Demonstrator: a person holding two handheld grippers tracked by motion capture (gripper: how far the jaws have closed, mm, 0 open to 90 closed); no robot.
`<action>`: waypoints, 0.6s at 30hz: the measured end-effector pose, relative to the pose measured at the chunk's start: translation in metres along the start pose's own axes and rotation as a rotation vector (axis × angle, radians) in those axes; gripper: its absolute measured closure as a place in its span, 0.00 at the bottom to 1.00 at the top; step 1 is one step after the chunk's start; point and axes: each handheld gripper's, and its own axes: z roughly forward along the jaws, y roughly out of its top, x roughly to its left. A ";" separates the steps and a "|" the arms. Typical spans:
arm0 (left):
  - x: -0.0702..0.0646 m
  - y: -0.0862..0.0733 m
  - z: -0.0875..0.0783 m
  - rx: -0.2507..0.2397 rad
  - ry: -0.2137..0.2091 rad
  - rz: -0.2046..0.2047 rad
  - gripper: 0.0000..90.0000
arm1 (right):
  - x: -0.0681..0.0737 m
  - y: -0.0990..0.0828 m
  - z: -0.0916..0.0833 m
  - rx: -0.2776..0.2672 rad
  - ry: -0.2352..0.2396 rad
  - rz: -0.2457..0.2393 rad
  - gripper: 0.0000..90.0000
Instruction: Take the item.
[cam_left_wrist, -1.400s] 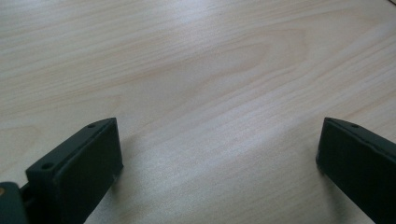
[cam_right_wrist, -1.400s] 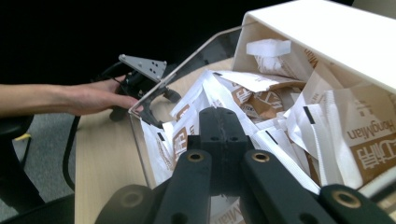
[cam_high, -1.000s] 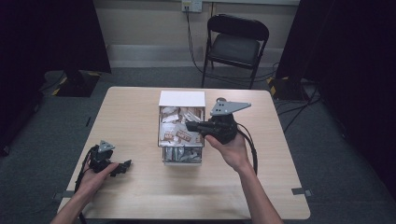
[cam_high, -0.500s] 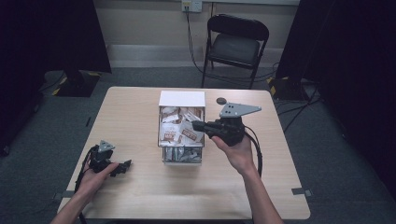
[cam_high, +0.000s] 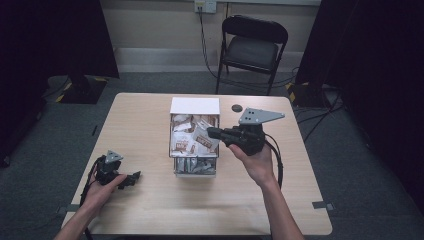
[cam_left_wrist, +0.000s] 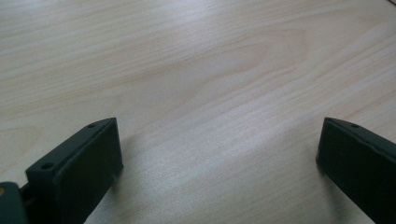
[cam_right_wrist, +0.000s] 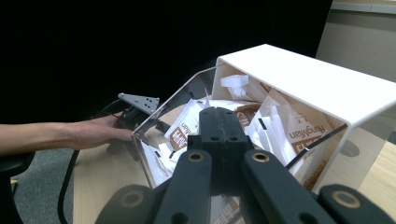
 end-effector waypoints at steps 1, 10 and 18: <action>0.000 0.000 0.000 0.000 -0.001 -0.001 0.00 | 0.000 0.000 -0.001 -0.002 -0.002 0.000 1.00; 0.000 0.000 0.000 0.000 -0.001 -0.001 0.00 | 0.001 0.005 -0.012 -0.020 -0.016 -0.005 1.00; 0.000 0.000 0.000 0.000 0.000 -0.001 0.00 | 0.001 0.009 -0.022 -0.031 -0.028 -0.010 1.00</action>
